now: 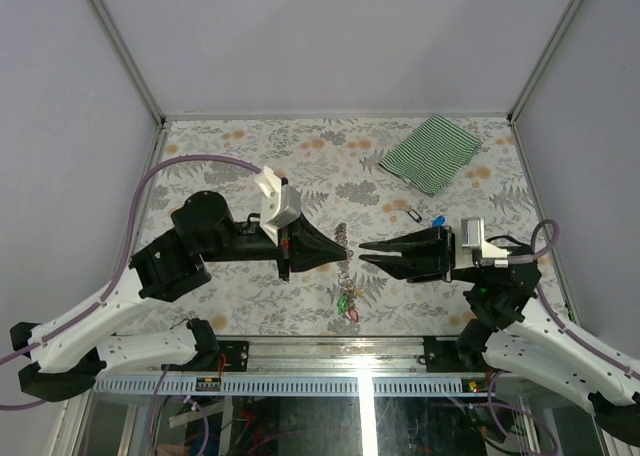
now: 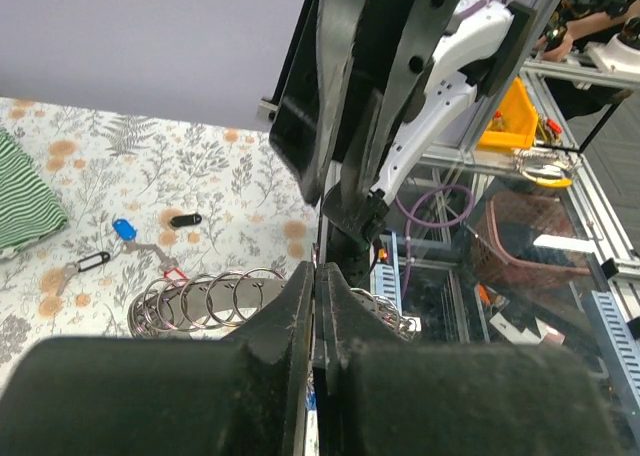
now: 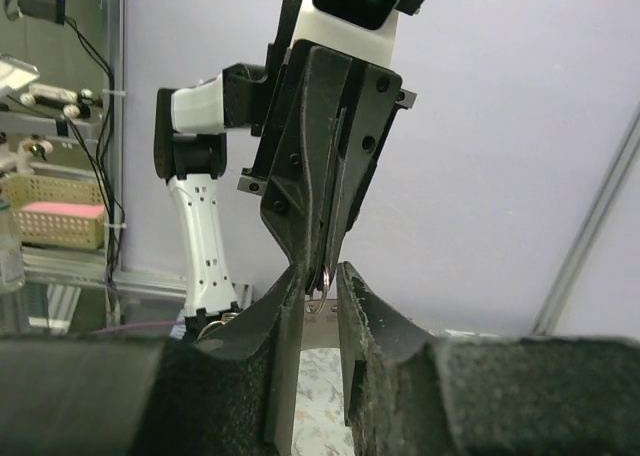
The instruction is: Put the keys on the keyring
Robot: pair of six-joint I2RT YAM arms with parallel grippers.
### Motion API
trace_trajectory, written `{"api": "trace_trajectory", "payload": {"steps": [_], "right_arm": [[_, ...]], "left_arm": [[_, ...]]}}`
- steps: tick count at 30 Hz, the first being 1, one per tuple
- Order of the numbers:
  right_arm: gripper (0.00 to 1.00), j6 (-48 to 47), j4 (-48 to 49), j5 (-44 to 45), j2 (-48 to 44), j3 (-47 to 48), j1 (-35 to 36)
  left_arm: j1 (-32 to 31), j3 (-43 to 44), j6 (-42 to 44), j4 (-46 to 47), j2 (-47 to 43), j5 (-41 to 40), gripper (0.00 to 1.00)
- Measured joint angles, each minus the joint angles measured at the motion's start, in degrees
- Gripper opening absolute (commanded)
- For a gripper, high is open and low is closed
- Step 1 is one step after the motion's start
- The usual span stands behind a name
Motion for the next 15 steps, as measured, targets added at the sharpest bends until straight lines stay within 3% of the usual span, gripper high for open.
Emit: {"api": "trace_trajectory", "payload": {"steps": [15], "right_arm": [[0.32, -13.79, -28.55, -3.17, -0.02, 9.86, 0.00]], "left_arm": [[0.00, 10.34, 7.76, -16.41, 6.86, 0.96, 0.00]]}}
